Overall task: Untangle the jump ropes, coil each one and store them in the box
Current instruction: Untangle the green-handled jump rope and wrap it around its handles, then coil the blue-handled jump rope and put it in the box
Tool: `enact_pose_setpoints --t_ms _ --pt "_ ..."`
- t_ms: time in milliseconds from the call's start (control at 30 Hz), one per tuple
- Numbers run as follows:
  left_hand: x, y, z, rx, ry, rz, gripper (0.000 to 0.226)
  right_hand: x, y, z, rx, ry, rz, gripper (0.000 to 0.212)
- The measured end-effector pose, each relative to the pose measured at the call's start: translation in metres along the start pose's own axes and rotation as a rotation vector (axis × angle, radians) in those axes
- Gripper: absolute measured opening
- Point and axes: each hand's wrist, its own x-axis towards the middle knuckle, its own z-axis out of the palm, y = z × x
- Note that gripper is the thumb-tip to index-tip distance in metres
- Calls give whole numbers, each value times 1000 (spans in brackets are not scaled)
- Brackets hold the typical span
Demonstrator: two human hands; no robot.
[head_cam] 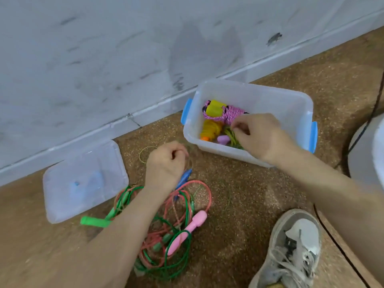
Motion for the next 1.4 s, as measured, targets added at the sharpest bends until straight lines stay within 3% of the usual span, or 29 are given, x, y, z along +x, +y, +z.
enact_pose_setpoints --t_ms 67,133,167,233,300,333,400,500,600,700,767,900,967,1033,1100,1133,1167,1200,1267,1300,1333,1400 --pt "-17 -32 -10 157 -62 -158 16 -17 -32 18 160 -31 -122 13" --pt "-42 -64 -8 354 -281 -264 16 -34 -50 52 163 -218 -227 16" --pt "-55 -77 -3 419 -401 -278 22 -42 -53 74 88 -361 -269 25" --pt "-78 -96 10 403 -571 -304 34 -56 -53 113 -111 -641 -281 63" --pt "-91 -106 21 290 -631 -318 43 -64 -48 138 -157 -756 -184 94" --pt "-95 -107 24 228 -632 -322 40 -65 -45 146 -134 -752 -117 98" --pt "-96 -103 27 67 -568 -369 19 -64 -38 159 -114 -693 -14 85" --pt "-86 -85 13 -289 -370 -508 25 -55 -38 157 42 -661 86 14" --pt "-64 -64 -31 -467 -188 -590 26 -41 -67 117 324 -631 188 20" --pt "-40 -39 -94 -308 -87 -460 38 -28 -126 47 517 -630 142 18" --pt "-31 -12 -139 -222 -65 -345 41 -26 -171 3 519 -673 76 23" --pt "-49 67 -239 -209 57 -78 30 -48 -244 -66 300 -773 -33 25" --pt "-76 106 -284 -221 96 77 30 -67 -273 -90 32 -691 -141 26" --pt "-107 141 -320 -257 104 211 32 -83 -297 -109 -229 -462 -253 56" --pt "-140 169 -348 -376 81 326 33 -105 -327 -126 -36 -283 -276 98" --pt "-152 180 -355 -451 64 362 33 -112 -341 -133 174 -259 -302 105" --pt "-161 190 -360 -530 51 383 34 -118 -353 -139 383 -298 -336 100" --pt "-172 199 -366 -611 47 392 33 -129 -364 -142 533 -374 -389 80" --pt "-191 211 -376 -743 58 400 32 -151 -382 -135 612 -509 -437 28" --pt "-197 215 -381 -793 76 410 31 -161 -386 -128 585 -539 -442 15" --pt "-201 218 -386 -844 105 422 29 -167 -384 -118 538 -573 -442 9" --pt "-205 218 -398 -968 167 454 26 -176 -369 -99 471 -738 -436 17"
